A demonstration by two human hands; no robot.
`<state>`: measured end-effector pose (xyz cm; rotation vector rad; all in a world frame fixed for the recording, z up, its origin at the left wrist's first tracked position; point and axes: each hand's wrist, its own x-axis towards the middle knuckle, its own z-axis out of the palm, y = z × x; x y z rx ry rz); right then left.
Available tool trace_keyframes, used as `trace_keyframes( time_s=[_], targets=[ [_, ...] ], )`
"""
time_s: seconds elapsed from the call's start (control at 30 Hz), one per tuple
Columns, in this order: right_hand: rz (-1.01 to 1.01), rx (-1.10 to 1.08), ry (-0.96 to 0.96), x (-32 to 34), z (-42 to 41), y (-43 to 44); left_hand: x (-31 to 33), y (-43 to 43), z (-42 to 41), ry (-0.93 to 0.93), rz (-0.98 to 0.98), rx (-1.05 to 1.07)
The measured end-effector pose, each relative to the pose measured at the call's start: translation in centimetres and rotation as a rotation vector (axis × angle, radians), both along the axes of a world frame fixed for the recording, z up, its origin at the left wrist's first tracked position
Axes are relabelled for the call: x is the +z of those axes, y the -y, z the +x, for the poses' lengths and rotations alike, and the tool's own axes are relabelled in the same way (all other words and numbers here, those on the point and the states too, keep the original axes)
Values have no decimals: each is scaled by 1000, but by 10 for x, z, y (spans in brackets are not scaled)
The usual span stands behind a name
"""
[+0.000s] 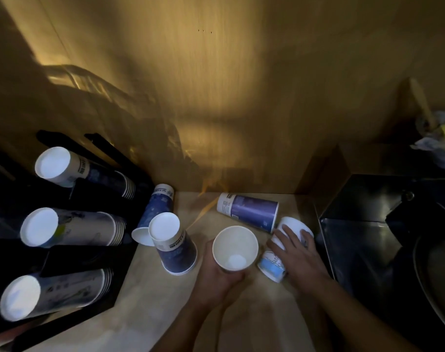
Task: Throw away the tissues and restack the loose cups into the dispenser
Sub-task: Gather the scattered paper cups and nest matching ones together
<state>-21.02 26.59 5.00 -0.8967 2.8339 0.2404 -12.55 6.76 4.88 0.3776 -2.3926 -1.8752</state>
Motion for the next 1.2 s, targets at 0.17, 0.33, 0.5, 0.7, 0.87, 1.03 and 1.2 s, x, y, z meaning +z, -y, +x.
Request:
trace_keyframes(
  time_s=[0.17,0.33,0.5,0.7,0.87,1.03,1.2],
  targets=[
    [-433,-190,-112,10,3,2,-3,1,7,-37,38,27],
    [-1132,-617,34,45,1,14,-8,1,10,-2,35,51],
    [-1532,-517,-33,85,2,22,-4,5,9,67,-33,-9],
    [-1979,-436,200,112,10,30,26,-2,32,102,-99,118],
    [-2211,-637,509,105,20,44,74,-22,45,-224,-52,254],
    [-2225,-596,715,91,38,61,107,-21,26,-253,21,173],
    [-1750,-697,462,79,46,55,123,2,22,-328,-479,142]
  ],
)
